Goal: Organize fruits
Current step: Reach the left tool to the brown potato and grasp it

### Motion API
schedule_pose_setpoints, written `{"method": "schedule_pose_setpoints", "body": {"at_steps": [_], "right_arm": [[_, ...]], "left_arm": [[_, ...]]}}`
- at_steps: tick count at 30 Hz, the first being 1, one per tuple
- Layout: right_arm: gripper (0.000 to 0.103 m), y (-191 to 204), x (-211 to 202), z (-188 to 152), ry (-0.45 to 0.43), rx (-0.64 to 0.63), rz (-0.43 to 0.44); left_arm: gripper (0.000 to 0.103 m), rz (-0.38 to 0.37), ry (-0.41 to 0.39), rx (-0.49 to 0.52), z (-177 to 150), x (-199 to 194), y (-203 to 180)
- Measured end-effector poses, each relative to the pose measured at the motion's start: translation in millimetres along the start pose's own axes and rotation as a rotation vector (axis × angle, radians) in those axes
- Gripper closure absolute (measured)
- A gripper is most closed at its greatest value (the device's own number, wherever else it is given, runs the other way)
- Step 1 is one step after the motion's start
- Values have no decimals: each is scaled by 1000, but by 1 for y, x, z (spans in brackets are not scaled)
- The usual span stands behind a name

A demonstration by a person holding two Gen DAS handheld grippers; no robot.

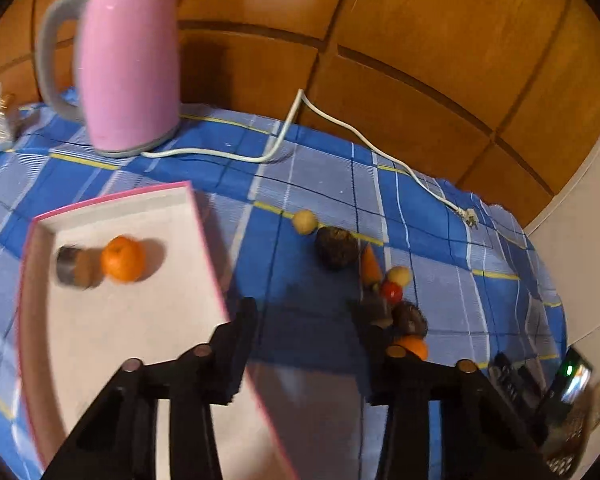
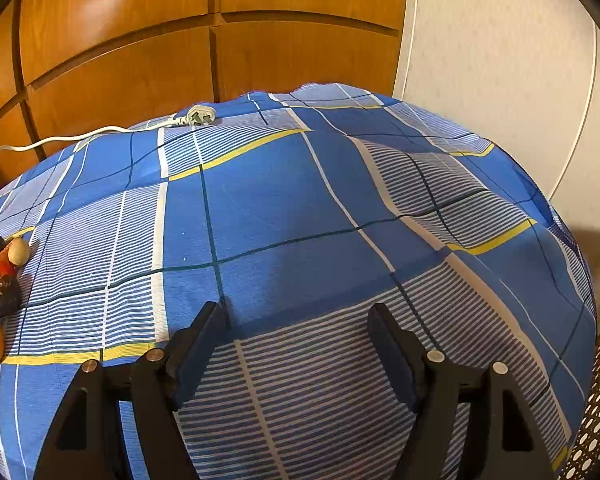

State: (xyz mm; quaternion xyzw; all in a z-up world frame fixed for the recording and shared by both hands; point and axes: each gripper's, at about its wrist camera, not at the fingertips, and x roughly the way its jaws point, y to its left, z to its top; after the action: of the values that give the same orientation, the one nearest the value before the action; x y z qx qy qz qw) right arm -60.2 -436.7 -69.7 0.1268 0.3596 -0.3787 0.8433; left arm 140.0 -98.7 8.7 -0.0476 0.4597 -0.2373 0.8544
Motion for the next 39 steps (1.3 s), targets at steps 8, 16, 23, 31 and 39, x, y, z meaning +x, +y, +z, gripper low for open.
{"method": "schedule_pose_setpoints", "body": {"at_steps": [8, 16, 23, 31, 39], "right_arm": [[27, 0, 0, 0, 0, -1, 0], [26, 0, 0, 0, -1, -1, 0], [26, -1, 0, 1, -1, -4, -2], [26, -2, 1, 2, -2, -2, 1], [26, -4, 2, 2, -3, -4, 2]], "left_arm": [[73, -27, 61, -73, 50, 62, 3], [73, 11, 107, -87, 71, 117, -2], [77, 31, 111, -159, 70, 144, 6], [78, 8, 92, -175, 62, 132, 10], [78, -45, 3, -148, 46, 60, 15]]}}
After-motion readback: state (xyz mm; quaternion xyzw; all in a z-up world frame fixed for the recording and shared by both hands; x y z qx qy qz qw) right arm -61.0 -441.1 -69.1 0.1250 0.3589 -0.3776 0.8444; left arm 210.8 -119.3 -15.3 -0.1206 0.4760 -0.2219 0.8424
